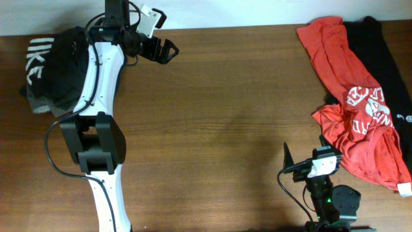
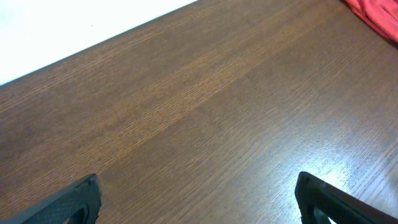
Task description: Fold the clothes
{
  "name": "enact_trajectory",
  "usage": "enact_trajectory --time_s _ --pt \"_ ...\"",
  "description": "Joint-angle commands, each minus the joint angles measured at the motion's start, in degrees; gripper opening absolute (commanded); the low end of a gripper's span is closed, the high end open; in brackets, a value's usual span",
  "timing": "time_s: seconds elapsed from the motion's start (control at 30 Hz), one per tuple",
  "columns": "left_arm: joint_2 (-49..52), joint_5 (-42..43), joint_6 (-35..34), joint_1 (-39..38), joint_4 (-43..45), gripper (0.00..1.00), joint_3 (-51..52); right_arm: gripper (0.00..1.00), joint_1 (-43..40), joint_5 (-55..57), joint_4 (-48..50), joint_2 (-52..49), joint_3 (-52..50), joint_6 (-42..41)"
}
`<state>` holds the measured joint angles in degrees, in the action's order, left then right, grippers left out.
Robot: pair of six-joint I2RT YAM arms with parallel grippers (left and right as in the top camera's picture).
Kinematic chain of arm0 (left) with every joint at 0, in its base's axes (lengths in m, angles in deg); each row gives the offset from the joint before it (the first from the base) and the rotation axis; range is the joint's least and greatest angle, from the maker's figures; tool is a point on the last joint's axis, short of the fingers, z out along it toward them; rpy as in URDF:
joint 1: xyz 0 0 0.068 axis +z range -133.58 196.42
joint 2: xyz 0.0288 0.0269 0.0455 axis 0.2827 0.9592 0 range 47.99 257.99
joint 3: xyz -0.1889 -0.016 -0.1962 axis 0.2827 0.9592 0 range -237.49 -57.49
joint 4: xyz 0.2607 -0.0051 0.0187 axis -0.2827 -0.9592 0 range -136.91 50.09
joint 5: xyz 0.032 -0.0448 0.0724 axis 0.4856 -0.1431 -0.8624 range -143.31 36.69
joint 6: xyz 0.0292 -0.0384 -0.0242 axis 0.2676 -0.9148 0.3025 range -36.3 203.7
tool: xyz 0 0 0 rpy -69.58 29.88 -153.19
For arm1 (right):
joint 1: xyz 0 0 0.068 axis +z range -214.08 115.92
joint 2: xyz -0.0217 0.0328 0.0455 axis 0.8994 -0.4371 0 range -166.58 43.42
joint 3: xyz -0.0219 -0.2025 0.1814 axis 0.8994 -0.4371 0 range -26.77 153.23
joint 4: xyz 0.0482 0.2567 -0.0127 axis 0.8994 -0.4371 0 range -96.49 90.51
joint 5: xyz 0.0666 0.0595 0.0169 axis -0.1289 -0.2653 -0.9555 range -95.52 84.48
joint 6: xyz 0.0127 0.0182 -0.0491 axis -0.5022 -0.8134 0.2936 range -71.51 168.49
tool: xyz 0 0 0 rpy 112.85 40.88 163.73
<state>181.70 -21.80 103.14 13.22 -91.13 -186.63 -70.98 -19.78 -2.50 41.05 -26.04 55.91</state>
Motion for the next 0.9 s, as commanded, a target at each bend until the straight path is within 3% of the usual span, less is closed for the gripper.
enact_trajectory --time_s 0.0,0.87 --pt "-2.27 0.17 -0.72 0.24 -0.07 1.00 0.00 0.99 -0.26 -0.76 -0.35 1.14 -0.42 -0.85" --pt "-2.27 0.20 -0.72 0.20 -0.09 0.99 0.00 0.99 -0.26 -1.77 -0.15 0.35 -0.42 -0.85"
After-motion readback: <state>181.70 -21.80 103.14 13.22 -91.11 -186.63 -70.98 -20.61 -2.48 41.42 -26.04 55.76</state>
